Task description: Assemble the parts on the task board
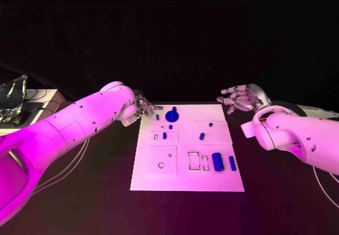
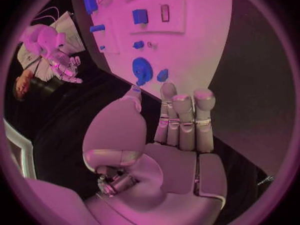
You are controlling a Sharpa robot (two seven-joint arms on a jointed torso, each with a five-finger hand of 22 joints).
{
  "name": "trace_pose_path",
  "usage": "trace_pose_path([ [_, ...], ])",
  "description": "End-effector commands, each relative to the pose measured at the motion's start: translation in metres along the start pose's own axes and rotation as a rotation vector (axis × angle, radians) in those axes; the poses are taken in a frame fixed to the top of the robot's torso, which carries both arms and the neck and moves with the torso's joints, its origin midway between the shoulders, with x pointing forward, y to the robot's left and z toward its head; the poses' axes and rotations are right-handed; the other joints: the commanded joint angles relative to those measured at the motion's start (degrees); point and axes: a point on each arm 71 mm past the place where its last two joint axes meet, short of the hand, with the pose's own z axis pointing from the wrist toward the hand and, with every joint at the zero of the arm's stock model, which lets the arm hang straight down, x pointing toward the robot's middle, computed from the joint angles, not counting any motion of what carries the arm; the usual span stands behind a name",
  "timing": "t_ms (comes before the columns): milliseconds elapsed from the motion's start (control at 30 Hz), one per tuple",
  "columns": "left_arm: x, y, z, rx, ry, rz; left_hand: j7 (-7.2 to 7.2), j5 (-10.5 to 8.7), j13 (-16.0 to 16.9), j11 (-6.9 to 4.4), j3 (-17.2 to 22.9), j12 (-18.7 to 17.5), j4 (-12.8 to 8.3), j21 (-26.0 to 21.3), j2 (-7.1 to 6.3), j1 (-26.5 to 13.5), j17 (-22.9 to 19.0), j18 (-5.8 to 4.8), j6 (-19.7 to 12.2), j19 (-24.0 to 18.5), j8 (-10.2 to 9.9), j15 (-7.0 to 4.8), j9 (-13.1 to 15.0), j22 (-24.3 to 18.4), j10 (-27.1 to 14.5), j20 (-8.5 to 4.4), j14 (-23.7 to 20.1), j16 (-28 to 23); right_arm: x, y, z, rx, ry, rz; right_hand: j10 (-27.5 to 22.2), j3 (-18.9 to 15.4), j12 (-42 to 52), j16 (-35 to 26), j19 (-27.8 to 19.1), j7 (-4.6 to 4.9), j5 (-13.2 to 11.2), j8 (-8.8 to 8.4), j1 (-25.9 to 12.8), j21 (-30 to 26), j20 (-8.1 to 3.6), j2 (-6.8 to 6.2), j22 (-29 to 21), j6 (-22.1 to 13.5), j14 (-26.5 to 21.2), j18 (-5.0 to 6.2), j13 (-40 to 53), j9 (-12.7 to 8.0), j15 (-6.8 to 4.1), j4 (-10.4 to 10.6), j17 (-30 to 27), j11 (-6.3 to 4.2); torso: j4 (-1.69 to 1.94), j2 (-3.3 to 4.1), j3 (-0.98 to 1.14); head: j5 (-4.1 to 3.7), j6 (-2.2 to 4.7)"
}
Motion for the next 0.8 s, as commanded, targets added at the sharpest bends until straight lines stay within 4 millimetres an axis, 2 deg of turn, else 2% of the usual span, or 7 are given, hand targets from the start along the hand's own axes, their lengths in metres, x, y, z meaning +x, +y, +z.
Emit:
trace_pose_path([
  [33,0.0013,-0.0019,0.0014,0.008,0.03,0.02,-0.02,0.05,-0.1,-0.04,0.4,0.3,0.0,0.2,-0.46,0.2,0.0,0.72,-0.4,0.1,0.3,0.02,0.0,0.1,-0.4,0.07,-0.1,0.3,0.0,0.0033,0.0001,-0.02,0.001,0.0,0.0,0.1,-0.3,-0.2,-0.3,0.28,0.4,-0.24,0.0,0.4,-0.08,0.25,-0.1,0.0,0.2,-0.21,-0.1,-0.1,-0.12,0.0,0.0,-0.41,0.06,0.4,-0.09,0.09,0.04],
  [300,0.0013,-0.0032,0.0043,0.003,0.022,0.027,-0.04,0.09,-0.1,-0.06,0.7,0.4,0.0,0.4,-0.5,0.5,0.2,0.7,-0.5,0.3,0.5,0.01,0.1,0.4,-0.5,0.08,-0.1,0.7,-0.0003,0.006,0.0004,-0.026,0.001,0.002,0.0,0.2,-0.3,-0.2,-0.3,0.25,0.4,-0.29,-0.1,0.5,-0.09,0.08,-0.1,0.1,0.3,-0.21,-0.1,-0.1,-0.14,0.0,0.0,-0.42,0.04,0.65,-0.18,0.18,0.07],
  [367,0.0016,-0.0041,0.0047,0.005,0.02,0.031,-0.03,0.17,-0.2,-0.06,2.0,0.5,0.0,0.4,-1.09,0.7,0.1,0.71,-0.5,0.3,0.7,0.02,0.0,0.6,-0.5,0.08,-0.2,0.9,-0.0002,0.0065,0.0005,-0.028,0.001,0.002,0.0,0.2,-0.3,-0.2,-0.3,0.25,0.4,-0.29,-0.1,0.5,-0.09,0.08,-0.1,0.1,0.3,-0.21,-0.1,-0.1,-0.14,0.0,0.0,-0.42,0.04,0.72,-0.16,0.19,0.1],
  [433,0.0019,-0.0047,0.0052,0.004,0.018,0.035,-0.05,0.18,-0.3,-0.08,5.6,0.6,0.0,0.3,-2.57,0.1,0.1,0.71,-0.5,0.4,0.8,0.0,0.0,0.8,-0.5,0.09,-0.2,1.0,-0.0001,0.007,0.0006,-0.029,0.001,0.003,0.0,0.2,-0.3,-0.2,-0.3,0.25,0.4,-0.29,-0.1,0.5,-0.09,0.08,-0.1,0.1,0.3,-0.21,-0.1,-0.1,-0.14,0.0,0.0,-0.42,0.03,0.77,-0.14,0.11,0.14],
  [533,0.0021,-0.0048,0.0062,-0.001,0.015,0.044,-0.04,0.12,-0.3,-0.08,7.3,0.6,0.0,0.4,-3.09,0.1,0.2,0.71,-0.5,0.4,0.9,0.0,0.0,1.0,-0.5,0.12,-0.1,1.2,-0.0001,0.0078,0.0007,-0.031,0.0,0.003,0.0,0.2,-0.3,-0.2,-0.3,0.25,0.4,-0.29,-0.1,0.5,-0.09,0.08,-0.1,0.1,0.3,-0.21,-0.1,-0.1,-0.14,0.0,0.0,-0.42,0.03,0.75,-0.13,0.14,0.01],
  [633,0.0021,-0.0046,0.007,-0.006,0.014,0.051,-0.07,0.18,-0.3,-0.1,13.5,0.8,-0.2,0.5,-5.14,-0.5,0.5,0.66,-0.5,0.7,1.3,0.0,0.3,1.4,-0.6,0.07,-0.1,1.5,-0.0003,0.0084,0.0008,-0.033,0.0,0.003,0.0,0.2,-0.3,-0.2,-0.3,0.25,0.4,-0.29,-0.1,0.5,-0.09,0.08,-0.1,0.1,0.3,-0.21,-0.1,-0.1,-0.14,0.0,0.0,-0.42,0.07,0.77,-0.1,0.06,-0.07],
  [800,0.0015,-0.0041,0.0081,-0.016,0.015,0.064,-0.11,0.0,-0.2,-0.17,18.1,1.0,-1.5,0.7,-5.98,-1.4,0.7,0.6,-0.6,0.9,1.8,-0.08,0.7,1.7,-0.6,0.02,0.0,1.8,-0.0008,0.0095,0.0008,-0.035,-0.001,0.004,0.1,0.3,-0.3,-0.2,-0.3,0.27,0.5,-0.35,-0.2,0.6,-0.1,0.02,-0.1,0.0,0.3,-0.21,-0.1,-0.1,-0.14,0.0,0.0,-0.41,0.04,0.81,-0.09,0.04,-0.2],
])
